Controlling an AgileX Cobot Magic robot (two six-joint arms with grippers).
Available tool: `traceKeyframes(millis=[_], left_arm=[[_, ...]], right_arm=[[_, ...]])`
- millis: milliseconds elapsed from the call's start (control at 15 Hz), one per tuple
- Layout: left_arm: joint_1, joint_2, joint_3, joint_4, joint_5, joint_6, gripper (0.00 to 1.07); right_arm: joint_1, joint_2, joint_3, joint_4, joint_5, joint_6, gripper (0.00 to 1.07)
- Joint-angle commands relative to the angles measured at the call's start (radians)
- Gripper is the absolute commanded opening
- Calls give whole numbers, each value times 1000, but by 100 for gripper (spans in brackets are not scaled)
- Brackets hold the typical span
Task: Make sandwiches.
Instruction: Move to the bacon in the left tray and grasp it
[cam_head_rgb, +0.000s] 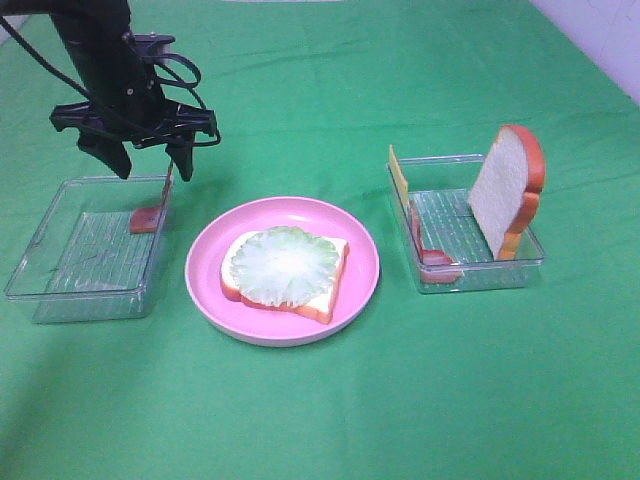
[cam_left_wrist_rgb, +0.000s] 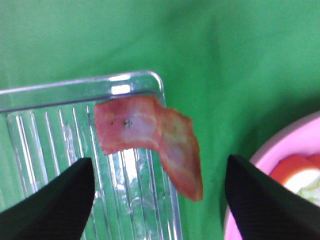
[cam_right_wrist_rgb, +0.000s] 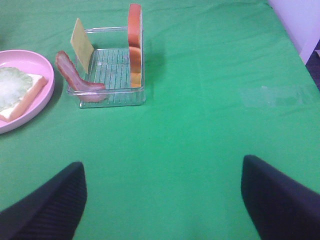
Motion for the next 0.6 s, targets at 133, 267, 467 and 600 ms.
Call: traceKeyframes(millis=[133, 267, 467, 600], left_arm=[[-2, 3, -5, -19, -65, -19, 67], [-2, 3, -5, -19, -42, -35, 63], [-2, 3, -5, -19, -11, -45, 63], [-2, 3, -5, -10, -18, -56, 63]], right_arm=[[-4, -12, 2, 0, -12, -14, 79], [-4, -12, 2, 0, -12, -14, 79], [-4, -12, 2, 0, -12, -14, 79], [-4, -12, 2, 0, -12, -14, 79]])
